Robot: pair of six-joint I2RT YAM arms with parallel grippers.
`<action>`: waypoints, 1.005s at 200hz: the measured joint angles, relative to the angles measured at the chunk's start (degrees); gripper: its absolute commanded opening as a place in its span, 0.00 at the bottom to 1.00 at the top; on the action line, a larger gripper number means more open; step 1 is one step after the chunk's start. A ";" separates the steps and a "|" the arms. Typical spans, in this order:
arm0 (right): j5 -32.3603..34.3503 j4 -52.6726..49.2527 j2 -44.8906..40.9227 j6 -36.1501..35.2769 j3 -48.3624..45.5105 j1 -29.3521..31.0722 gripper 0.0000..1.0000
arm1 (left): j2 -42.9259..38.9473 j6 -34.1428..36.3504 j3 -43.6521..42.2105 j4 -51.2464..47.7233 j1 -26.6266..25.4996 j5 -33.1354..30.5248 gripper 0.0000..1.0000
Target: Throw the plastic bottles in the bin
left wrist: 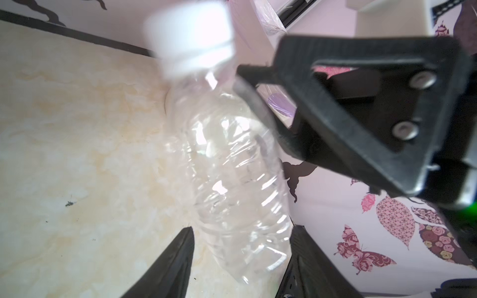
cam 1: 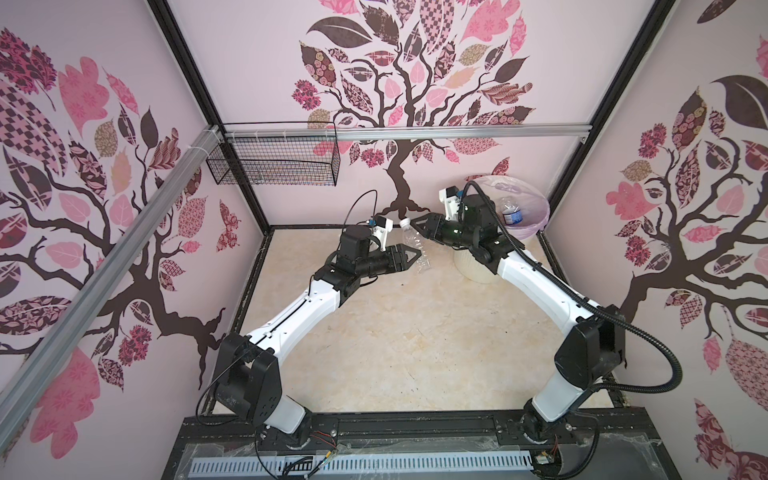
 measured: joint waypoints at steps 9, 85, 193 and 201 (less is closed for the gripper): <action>0.24 -0.48 0.15 -0.42 1.68 -0.24 0.43 | -0.15 0.37 0.00 -0.48 0.00 -0.37 0.77; 4.72 -7.10 0.87 -5.35 11.39 -6.03 0.50 | -2.86 1.05 -0.02 -2.91 0.35 -2.03 0.87; 13.77 -9.62 -8.35 -16.98 -24.44 8.04 1.00 | -3.96 -3.32 -10.12 -19.28 24.61 1.84 0.98; 14.80 -9.22 -8.70 -18.43 -25.77 10.03 1.00 | -4.22 -3.34 -10.45 -21.14 27.52 2.49 0.98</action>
